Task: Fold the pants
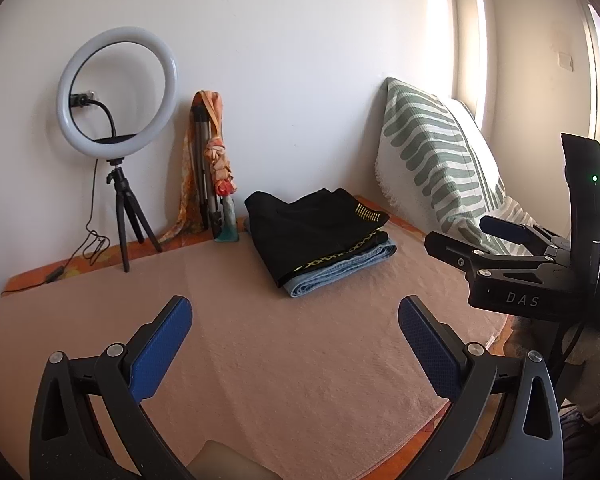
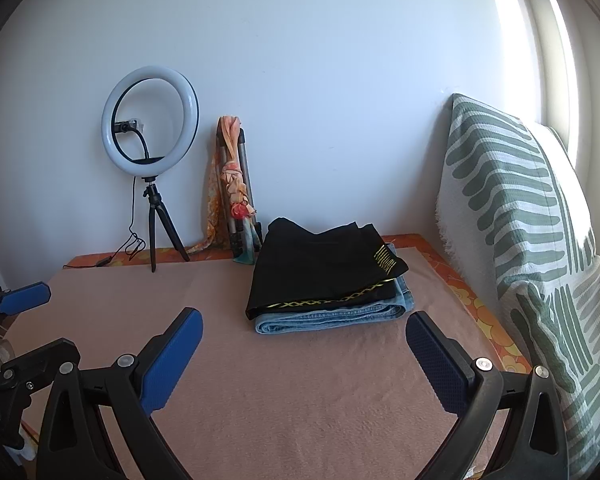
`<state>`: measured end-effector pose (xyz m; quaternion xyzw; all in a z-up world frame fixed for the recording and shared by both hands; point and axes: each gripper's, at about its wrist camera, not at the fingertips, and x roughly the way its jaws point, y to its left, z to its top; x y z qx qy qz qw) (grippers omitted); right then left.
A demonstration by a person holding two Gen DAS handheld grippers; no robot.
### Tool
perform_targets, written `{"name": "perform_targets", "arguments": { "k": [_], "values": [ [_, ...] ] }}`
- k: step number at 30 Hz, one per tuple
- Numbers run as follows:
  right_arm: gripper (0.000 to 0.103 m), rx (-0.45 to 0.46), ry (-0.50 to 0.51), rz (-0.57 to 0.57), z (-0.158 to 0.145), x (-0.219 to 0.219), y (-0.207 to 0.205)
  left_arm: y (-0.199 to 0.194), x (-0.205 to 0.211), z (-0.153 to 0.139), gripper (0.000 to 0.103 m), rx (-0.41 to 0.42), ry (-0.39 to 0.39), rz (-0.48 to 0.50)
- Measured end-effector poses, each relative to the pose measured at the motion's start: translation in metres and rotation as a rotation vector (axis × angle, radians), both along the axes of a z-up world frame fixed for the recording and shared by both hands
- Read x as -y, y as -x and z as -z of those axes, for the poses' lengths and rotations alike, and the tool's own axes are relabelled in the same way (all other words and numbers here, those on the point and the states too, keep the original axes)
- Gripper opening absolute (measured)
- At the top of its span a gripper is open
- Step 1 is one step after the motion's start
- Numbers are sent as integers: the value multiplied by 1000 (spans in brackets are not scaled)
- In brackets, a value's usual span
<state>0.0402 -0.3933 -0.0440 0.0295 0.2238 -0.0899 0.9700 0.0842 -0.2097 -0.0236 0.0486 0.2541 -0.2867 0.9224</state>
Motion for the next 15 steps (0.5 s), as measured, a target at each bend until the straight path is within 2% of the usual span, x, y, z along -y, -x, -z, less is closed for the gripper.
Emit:
{"name": "perform_targets", "arguments": {
  "k": [15],
  "values": [
    [103, 1, 8, -4, 0, -3, -1, 1, -2, 0, 103, 13, 0, 6]
  ]
}}
